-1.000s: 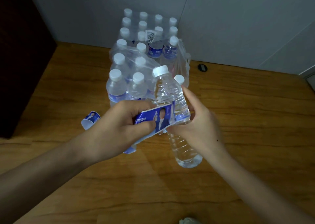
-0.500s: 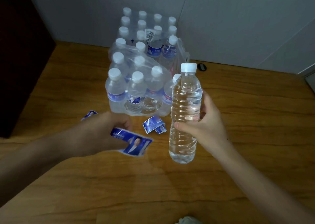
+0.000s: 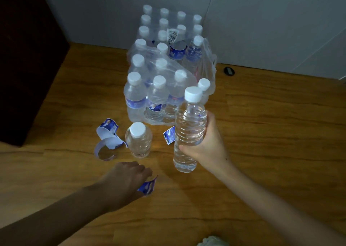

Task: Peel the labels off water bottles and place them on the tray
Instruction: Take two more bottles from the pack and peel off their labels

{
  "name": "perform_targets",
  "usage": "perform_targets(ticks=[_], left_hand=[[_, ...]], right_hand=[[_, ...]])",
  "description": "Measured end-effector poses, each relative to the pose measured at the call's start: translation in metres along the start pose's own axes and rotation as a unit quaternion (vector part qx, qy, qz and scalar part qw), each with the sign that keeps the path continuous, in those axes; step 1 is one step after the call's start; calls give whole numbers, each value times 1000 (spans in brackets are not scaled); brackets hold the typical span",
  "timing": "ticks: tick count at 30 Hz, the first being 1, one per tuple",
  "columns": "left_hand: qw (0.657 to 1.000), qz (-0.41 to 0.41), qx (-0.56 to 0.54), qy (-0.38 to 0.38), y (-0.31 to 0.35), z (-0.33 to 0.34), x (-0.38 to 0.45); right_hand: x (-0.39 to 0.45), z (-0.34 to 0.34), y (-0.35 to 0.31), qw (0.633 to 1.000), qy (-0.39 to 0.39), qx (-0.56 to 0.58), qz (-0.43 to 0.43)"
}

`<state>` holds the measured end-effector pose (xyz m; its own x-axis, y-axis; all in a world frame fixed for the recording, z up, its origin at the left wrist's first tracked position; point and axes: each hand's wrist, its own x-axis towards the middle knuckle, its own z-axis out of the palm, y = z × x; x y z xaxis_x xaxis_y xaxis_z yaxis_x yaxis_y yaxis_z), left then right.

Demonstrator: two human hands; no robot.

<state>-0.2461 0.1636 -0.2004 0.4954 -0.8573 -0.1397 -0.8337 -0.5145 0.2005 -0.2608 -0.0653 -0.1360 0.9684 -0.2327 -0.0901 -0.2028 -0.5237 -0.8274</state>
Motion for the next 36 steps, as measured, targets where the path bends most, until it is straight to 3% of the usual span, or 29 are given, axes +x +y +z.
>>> perform_targets(ticks=[3, 6, 9, 11, 15, 18, 23, 30, 36], left_hand=[[998, -43, -42, 36, -4, 9, -7], [983, -149, -76, 80, -5, 3, -11], [936, -306, -123, 124, -5, -10, -13], [910, -353, -154, 152, -9, -11, -12], [882, -330, -270, 201, -17, -15, 1], [889, -285, -307, 184, -23, -19, 15], [879, -292, -314, 208, -22, -17, 29], [874, -309, -314, 203, -26, -15, 28], [888, -293, -290, 206, -22, -20, 28]], right_hand=[[0, 7, 6, 1000, -10, 5, -9], [3, 17, 16, 1000, -7, 16, -17], [7, 29, 23, 999, -3, 27, -20], [9, 37, 27, 999, -1, 31, -30], [12, 52, 36, 999, 8, 19, -49], [13, 65, 42, 998, 16, -5, -55], [14, 82, 56, 997, 20, 6, -78], [15, 82, 53, 998, -21, 42, -40], [12, 51, 34, 992, -19, -63, -109]])
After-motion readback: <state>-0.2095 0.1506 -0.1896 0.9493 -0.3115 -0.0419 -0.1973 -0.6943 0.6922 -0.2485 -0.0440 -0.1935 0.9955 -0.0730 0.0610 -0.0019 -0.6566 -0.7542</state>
